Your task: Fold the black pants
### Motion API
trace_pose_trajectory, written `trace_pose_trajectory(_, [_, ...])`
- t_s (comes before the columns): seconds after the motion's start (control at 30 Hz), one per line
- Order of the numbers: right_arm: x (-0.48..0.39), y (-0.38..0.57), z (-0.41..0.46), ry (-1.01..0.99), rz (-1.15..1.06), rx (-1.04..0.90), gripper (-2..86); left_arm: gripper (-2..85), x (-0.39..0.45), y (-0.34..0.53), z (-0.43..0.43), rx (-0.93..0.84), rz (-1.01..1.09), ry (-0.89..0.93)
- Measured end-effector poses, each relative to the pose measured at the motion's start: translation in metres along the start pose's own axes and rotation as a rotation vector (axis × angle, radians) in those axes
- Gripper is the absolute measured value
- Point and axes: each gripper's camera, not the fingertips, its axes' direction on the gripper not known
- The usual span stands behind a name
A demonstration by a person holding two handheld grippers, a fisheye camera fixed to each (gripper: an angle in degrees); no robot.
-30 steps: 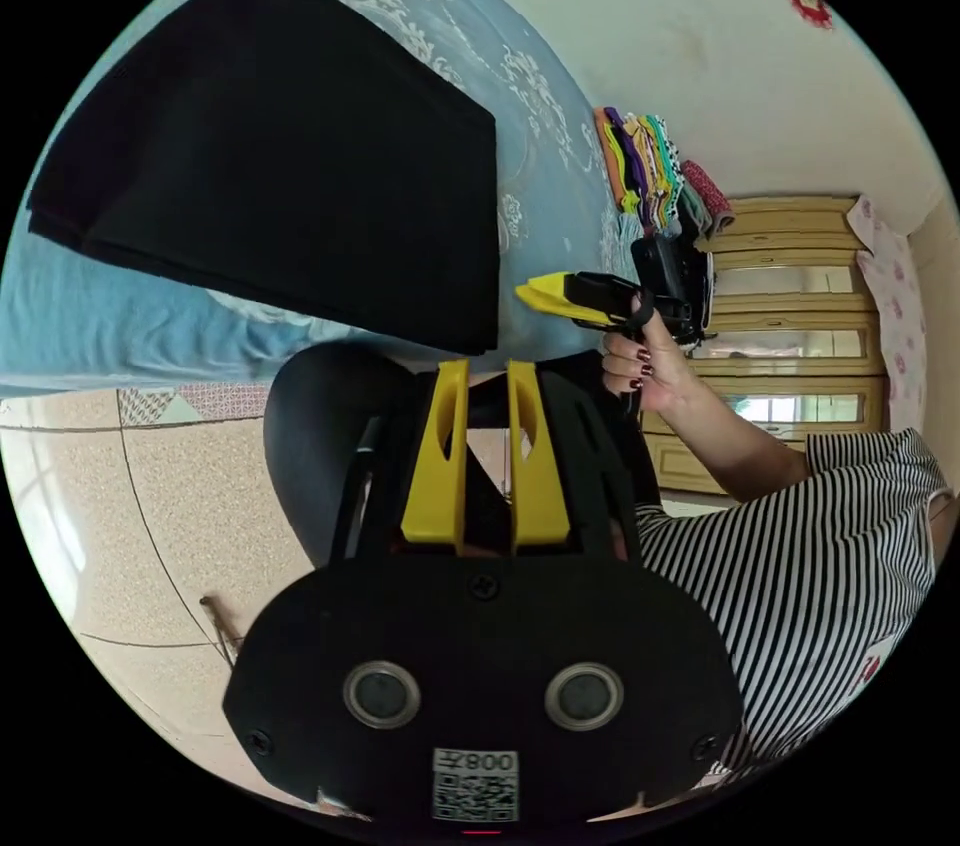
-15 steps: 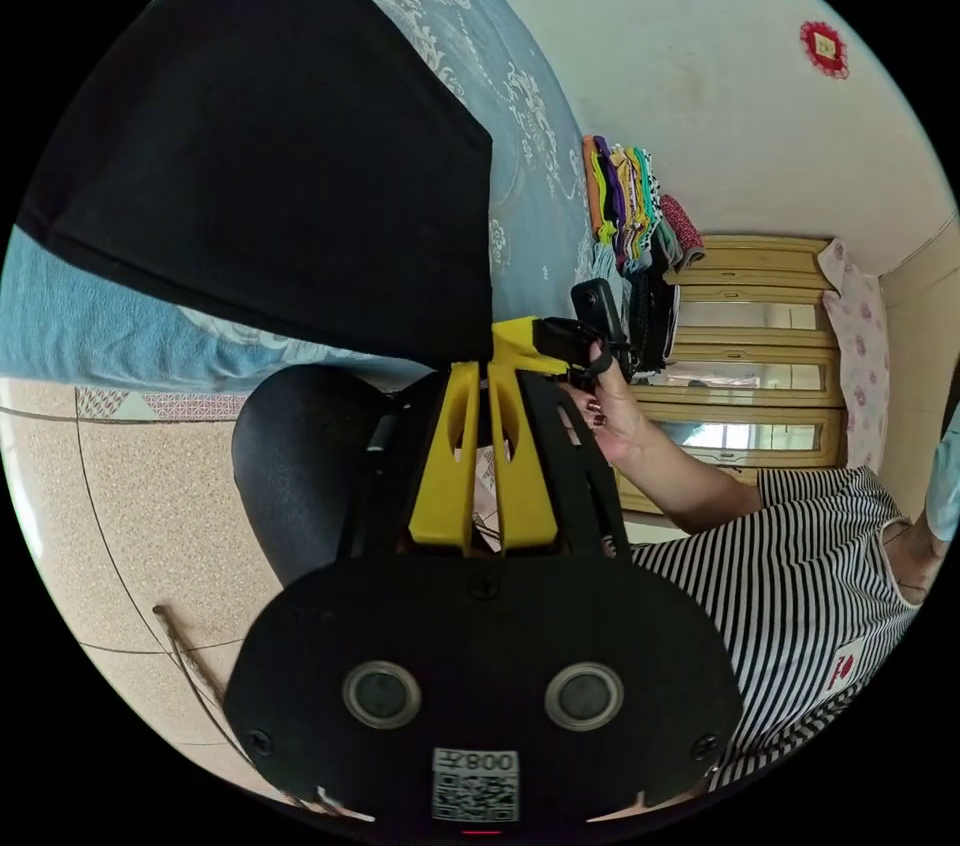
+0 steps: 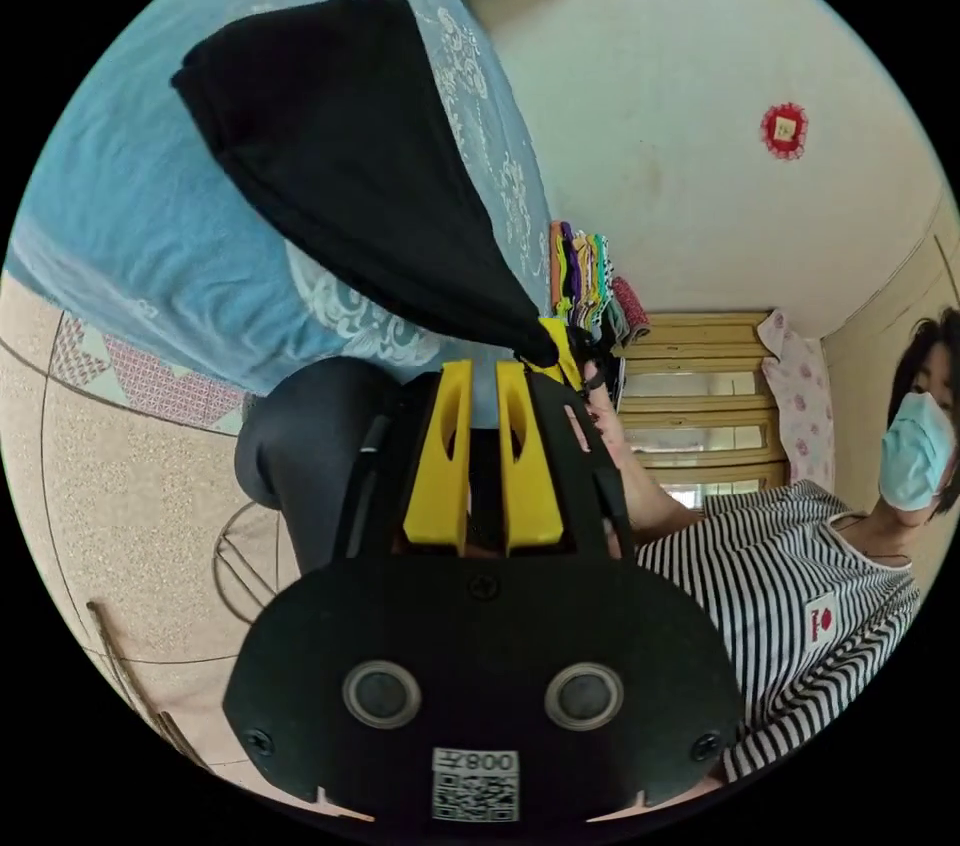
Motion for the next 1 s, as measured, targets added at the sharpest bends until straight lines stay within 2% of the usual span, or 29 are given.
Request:
trace_pose_trajectory(0.17, [-0.021, -0.006, 0.006, -0.013, -0.057, -0.016, 2.4, 10.4, -0.06, 0.012, -0.043, 0.25, -0.164, 0.266])
trace_pose_trajectory(0.4, [-0.03, -0.006, 0.009, 0.002, -0.094, -0.025, 1.8, 14.3, -0.11, 0.009, -0.069, 0.49, -0.315, 0.361])
trace_pose_trajectory(0.63, [-0.021, 0.008, 0.008, 0.007, -0.112, -0.028, 1.5, 14.2, -0.117, -0.025, -0.058, 0.499, -0.348, 0.367])
trace_pose_trajectory(0.87, [0.007, 0.041, -0.01, 0.044, -0.096, -0.026, 1.5, 8.2, -0.103, -0.052, -0.02, 0.496, -0.374, 0.379])
trace_pose_trajectory(1.0, [0.026, 0.065, -0.029, 0.053, -0.08, -0.008, 1.7, 6.9, -0.072, -0.059, 0.006, 0.482, -0.338, 0.322])
